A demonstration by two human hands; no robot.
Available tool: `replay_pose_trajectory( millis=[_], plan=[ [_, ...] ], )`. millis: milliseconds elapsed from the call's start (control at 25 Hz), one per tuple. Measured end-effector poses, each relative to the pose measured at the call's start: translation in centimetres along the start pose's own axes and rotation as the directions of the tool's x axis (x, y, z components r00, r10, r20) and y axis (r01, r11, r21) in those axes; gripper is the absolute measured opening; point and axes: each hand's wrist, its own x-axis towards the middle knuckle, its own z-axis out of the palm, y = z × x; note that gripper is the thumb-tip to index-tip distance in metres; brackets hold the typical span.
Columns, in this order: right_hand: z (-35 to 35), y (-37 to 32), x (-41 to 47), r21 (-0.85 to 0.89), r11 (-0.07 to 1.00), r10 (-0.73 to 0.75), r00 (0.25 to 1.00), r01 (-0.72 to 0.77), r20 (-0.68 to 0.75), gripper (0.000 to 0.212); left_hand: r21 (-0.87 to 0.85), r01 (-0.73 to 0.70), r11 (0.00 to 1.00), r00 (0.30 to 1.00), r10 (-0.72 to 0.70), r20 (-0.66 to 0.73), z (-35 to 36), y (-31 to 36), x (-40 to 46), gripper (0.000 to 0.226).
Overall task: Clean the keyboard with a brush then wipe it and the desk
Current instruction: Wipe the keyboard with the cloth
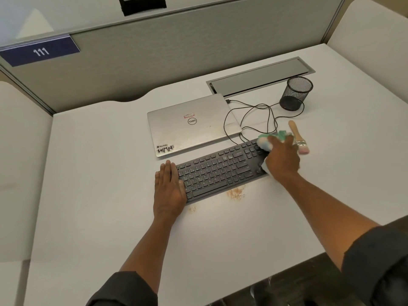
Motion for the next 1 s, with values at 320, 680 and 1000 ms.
replay_pose_trajectory(
  millis=[320, 680, 1000],
  plan=[
    [3.6, -7.1, -8.7, 0.043, 0.916, -0.4, 0.913, 0.398, 0.083, 0.055, 0.003, -0.001, 1.0, 1.0, 0.001, -0.005, 0.0, 0.0, 0.0, 0.07],
    [1.3, -4.8, -1.9, -0.148, 0.954, -0.255, 0.965, 0.262, 0.064, 0.049, -0.004, 0.002, 1.0, 1.0, -0.002, 0.005, 0.0, 0.1, 0.0, 0.071],
    [4.4, -12.5, -11.2, 0.065, 0.856, -0.517, 0.841, 0.513, 0.162, 0.055, -0.028, -0.001, 1.0, 1.0, 0.001, 0.005, 0.0, 0.0, -0.1, 0.071]
  ],
)
